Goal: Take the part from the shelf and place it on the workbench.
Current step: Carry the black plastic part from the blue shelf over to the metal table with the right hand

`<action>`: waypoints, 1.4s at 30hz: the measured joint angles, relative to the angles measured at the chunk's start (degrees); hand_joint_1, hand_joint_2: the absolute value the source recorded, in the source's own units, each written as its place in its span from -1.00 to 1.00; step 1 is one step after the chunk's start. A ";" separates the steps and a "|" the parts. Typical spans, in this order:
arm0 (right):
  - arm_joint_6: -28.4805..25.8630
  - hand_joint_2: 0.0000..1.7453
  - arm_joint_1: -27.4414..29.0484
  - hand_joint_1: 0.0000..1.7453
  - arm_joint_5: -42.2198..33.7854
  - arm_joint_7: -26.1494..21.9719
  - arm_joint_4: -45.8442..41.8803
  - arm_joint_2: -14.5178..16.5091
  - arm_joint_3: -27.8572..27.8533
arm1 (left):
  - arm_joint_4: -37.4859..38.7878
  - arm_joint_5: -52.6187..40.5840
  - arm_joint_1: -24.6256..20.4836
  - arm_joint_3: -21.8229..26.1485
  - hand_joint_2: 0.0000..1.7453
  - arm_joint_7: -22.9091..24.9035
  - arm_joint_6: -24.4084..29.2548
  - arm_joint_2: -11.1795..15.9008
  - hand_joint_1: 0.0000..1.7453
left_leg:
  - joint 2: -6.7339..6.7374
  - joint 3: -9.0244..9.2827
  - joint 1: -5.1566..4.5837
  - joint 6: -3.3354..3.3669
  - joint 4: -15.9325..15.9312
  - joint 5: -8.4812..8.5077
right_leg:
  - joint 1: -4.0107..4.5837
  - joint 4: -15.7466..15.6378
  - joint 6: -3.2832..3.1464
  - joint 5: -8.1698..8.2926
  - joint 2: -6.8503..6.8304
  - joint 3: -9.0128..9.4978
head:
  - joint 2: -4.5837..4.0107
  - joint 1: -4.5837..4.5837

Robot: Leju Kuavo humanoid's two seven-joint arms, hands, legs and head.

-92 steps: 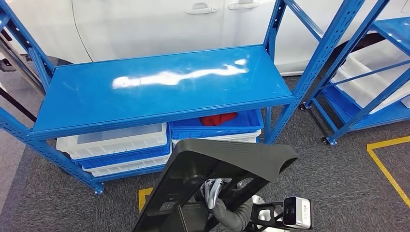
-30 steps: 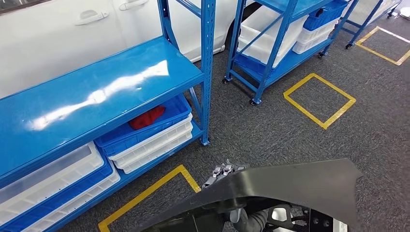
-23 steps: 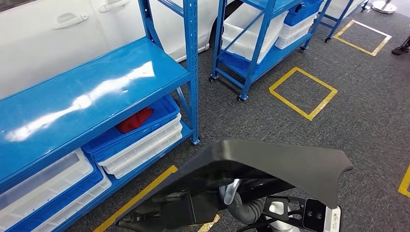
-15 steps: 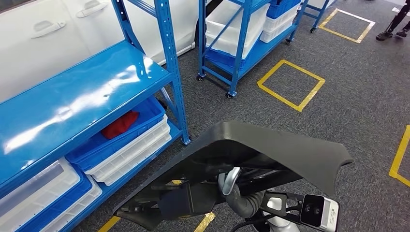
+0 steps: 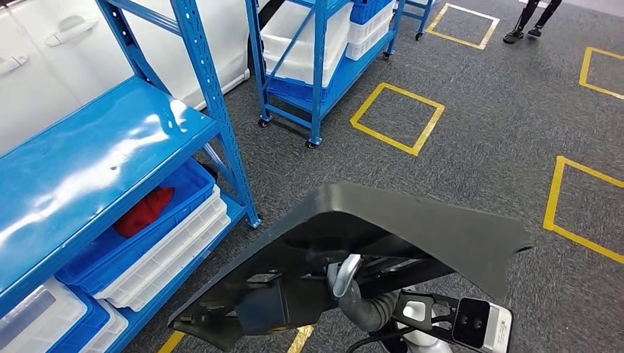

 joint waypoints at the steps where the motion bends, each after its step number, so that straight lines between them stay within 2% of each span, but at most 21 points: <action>1: -0.11 1.00 0.06 1.00 0.01 0.00 -0.07 0.00 0.00 | 0.00 -0.09 -0.05 -0.02 1.00 0.01 -0.06 0.07 -1.00 | 0.63 0.09 0.07 0.39 -0.24 0.18 | 0.09 0.69 0.31 -0.48 -1.14 -0.36 | 0.00 0.00; 4: -0.28 1.00 0.30 1.00 -0.01 0.00 -0.19 0.02 0.00 | 0.00 -0.43 0.20 -0.04 1.00 0.17 -0.17 0.13 -1.00 | 2.84 0.20 -0.06 1.19 -0.56 0.26 | 0.07 9.56 1.00 -5.47 -5.72 -4.66 | 0.00 0.00; 6: -0.29 1.00 0.77 1.00 -0.02 0.00 -0.20 0.02 0.00 | 0.00 -0.56 0.42 -0.04 1.00 0.30 -0.14 0.15 -1.00 | 4.40 0.18 -0.18 1.26 -0.54 0.15 | -0.27 16.18 1.31 -7.87 -6.38 -7.95 | 0.00 0.00; 7: -0.29 1.00 0.96 1.00 -0.02 0.00 -0.20 0.02 0.00 | 0.00 -0.60 0.44 -0.04 1.00 0.33 -0.12 0.16 -1.00 | 5.12 0.21 -0.20 1.21 -0.53 0.09 | -0.41 16.71 1.41 -7.51 -6.51 -8.19 | 0.00 0.00; 9: -0.29 1.00 1.12 1.00 -0.03 0.00 -0.26 0.02 0.00 | 0.00 -0.64 0.36 -0.05 1.00 0.33 -0.11 0.15 -1.00 | 6.36 0.47 -0.20 0.97 -0.52 -0.09 | -0.54 10.84 1.33 -4.13 -7.39 -4.95 | 0.00 0.00; 11: -0.28 1.00 1.11 1.00 -0.04 0.00 -0.41 0.03 0.00 | 0.00 -0.64 0.29 -0.06 1.00 0.33 -0.11 0.15 -1.00 | 7.30 0.85 -0.35 0.54 -0.49 -0.38 | -0.20 2.73 0.69 -1.46 -9.93 -0.58 | 0.00 0.00; 13: -0.27 1.00 1.11 1.00 -0.05 0.00 -0.53 0.05 -0.01 | 0.00 -0.64 0.24 -0.07 1.00 0.34 -0.11 0.15 -1.00 | 8.12 1.07 -0.51 -0.10 -0.48 -0.58 | 0.37 -0.33 -0.07 -0.97 -11.08 0.89 | 0.00 0.00; 15: -0.27 1.00 1.17 1.00 -0.07 0.00 -0.60 0.08 -0.02 | 0.01 -0.64 0.14 -0.08 1.00 0.38 -0.12 0.14 -1.00 | 8.98 1.25 -0.49 -0.80 -0.60 -0.74 | 0.48 -0.48 -0.71 -0.74 -9.76 0.76 | 0.00 -0.01; 17: -0.25 1.00 1.20 1.00 -0.09 0.00 -0.70 0.17 -0.03 | 0.02 -0.67 0.04 -0.10 1.00 0.40 -0.13 0.13 -1.00 | 7.68 0.95 -0.29 -1.33 0.83 -2.03 | 0.17 -1.08 -1.46 -0.36 -8.57 1.01 | 0.00 -0.01; 20: -0.19 1.00 1.21 1.00 -0.10 0.00 -0.75 0.41 -0.04 | 0.02 -0.67 0.30 -0.11 1.00 0.42 -0.12 0.19 -1.00 | 3.88 -3.36 -0.08 -1.71 10.66 -7.16 | 0.04 -1.43 -2.17 -0.11 -6.74 1.23 | 0.00 -0.01; 22: -0.17 1.00 1.32 1.00 -0.10 0.00 -0.73 0.44 -0.04 | 0.02 -0.67 0.58 -0.11 1.00 0.46 -0.12 0.24 -1.00 | 3.31 -6.12 -0.06 -1.87 15.84 -8.37 | 0.15 -1.35 -2.25 -0.12 -5.21 1.24 | 0.00 0.00; 23: -0.14 1.00 1.38 1.00 -0.10 0.00 -0.73 0.44 -0.04 | 0.02 -0.69 0.64 -0.11 1.00 0.48 -0.13 0.25 -1.00 | 3.26 -6.23 -0.04 -1.90 15.55 -7.39 | 0.17 -1.26 -2.24 -0.13 -4.43 1.28 | 0.00 0.00; 25: -0.07 1.00 1.49 1.00 -0.09 0.00 -0.73 0.44 -0.04 | 0.02 -0.81 0.61 -0.13 1.00 0.52 -0.15 0.23 -1.00 | 2.50 -3.59 0.07 -1.80 9.04 -3.11 | 0.13 -0.96 -2.04 -0.26 -2.96 1.38 | 0.00 0.00; 27: -0.05 1.00 1.61 1.00 0.09 0.00 -0.73 0.44 -0.05 | 0.02 -1.09 0.54 -0.20 1.00 0.62 -0.16 0.21 -1.00 | 0.00 -0.68 0.23 -1.55 2.26 -0.48 | 0.15 -0.40 -1.52 -0.46 -1.68 1.11 | 0.00 0.00; 30: -0.25 1.00 2.11 1.00 0.82 0.00 -0.97 0.44 -0.13 | 0.02 -1.35 0.41 -0.56 1.00 0.84 -0.22 0.12 -1.00 | -0.89 0.14 0.06 -0.77 0.15 -0.37 | -0.09 -0.15 -0.38 -0.24 0.01 0.34 | 0.00 -0.01; 33: -0.73 1.00 2.44 1.00 1.43 0.00 -1.66 0.41 -0.30 | 0.02 -1.43 0.00 -0.99 1.00 0.93 -0.30 -0.02 -1.00 | 1.04 0.39 0.16 0.46 -0.54 0.15 | -0.05 1.82 0.50 -1.49 -2.21 -0.79 | 0.00 0.01; 35: -1.55 1.00 2.45 1.00 1.77 0.00 -2.10 0.36 -0.35 | 0.02 -1.46 0.01 -1.10 1.00 0.98 -0.38 -0.07 -1.00 | 2.53 0.45 -0.05 0.98 -0.69 0.17 | -0.10 8.27 0.89 -4.96 -5.35 -4.02 | 0.00 0.01; 37: -2.68 1.00 2.55 1.00 2.27 0.00 -2.36 0.17 -0.35 | 0.02 -1.44 0.06 -1.12 1.00 0.99 -0.57 -0.05 -1.00 | 4.08 0.42 -0.27 1.15 -0.67 0.07 | -0.34 15.20 1.19 -7.50 -6.29 -7.59 | 0.00 0.00; 38: -3.16 1.00 2.63 1.00 2.47 0.00 -2.50 0.03 -0.35 | 0.02 -1.45 -0.03 -1.14 1.00 0.99 -0.73 -0.03 -1.00 | 4.78 0.43 -0.31 1.14 -0.65 0.01 | -0.45 16.29 1.27 -7.34 -6.46 -8.17 | 0.00 0.00; 39: -3.52 1.00 2.71 1.00 2.56 0.00 -2.66 -0.12 -0.35 | 0.02 -1.46 -0.18 -1.18 1.00 0.98 -0.90 -0.01 -1.00 | 5.39 0.50 -0.33 1.06 -0.65 -0.07 | -0.54 15.02 1.29 -6.15 -6.67 -7.52 | 0.00 0.00; 42: -4.09 1.00 2.85 1.00 2.57 0.00 -3.13 -0.42 -0.35 | 0.02 -1.71 -0.52 -1.34 1.00 1.03 -1.26 0.02 -1.00 | 6.91 1.01 -0.48 0.53 -0.59 -0.51 | -0.28 3.49 0.70 -1.39 -9.30 -1.35 | 0.00 0.00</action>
